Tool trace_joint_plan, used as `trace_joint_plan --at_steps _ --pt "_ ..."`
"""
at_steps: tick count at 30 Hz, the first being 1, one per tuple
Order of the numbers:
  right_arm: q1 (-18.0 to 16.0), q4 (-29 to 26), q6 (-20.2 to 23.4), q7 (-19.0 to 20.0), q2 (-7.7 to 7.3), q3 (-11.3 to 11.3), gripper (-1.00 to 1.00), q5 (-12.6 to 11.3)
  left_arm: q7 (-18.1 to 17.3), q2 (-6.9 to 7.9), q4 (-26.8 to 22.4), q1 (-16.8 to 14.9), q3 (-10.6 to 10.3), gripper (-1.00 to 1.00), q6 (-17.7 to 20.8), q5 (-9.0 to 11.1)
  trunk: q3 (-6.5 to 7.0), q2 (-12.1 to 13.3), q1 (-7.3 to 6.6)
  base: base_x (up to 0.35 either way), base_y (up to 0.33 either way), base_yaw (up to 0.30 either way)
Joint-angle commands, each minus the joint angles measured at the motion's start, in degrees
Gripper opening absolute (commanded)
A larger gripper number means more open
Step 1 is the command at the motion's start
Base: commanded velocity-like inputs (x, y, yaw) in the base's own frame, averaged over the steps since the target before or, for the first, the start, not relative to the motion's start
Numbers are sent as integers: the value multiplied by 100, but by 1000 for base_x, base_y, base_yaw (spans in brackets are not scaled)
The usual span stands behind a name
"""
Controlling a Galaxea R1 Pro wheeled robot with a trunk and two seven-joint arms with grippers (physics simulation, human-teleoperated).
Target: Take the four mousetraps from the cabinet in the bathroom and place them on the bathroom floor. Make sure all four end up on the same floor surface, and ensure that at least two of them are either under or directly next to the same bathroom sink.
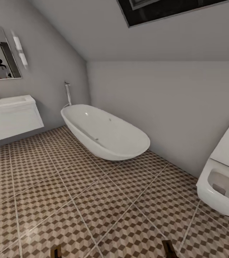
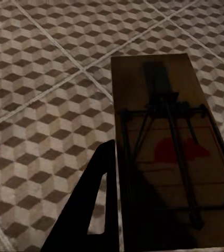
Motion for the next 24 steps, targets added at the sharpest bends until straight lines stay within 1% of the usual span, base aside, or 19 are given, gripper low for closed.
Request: trace_joint_plan --at_steps 1,24 --pt "-2 1 -9 -33 2 -5 -100 44 25 -4 23 -10 -49 -100 -25 20 -5 -3 3 253 121 266" --pt "-2 1 -9 -34 2 -5 -100 44 27 -4 23 -10 -49 -100 -25 20 -5 -3 3 253 109 266"
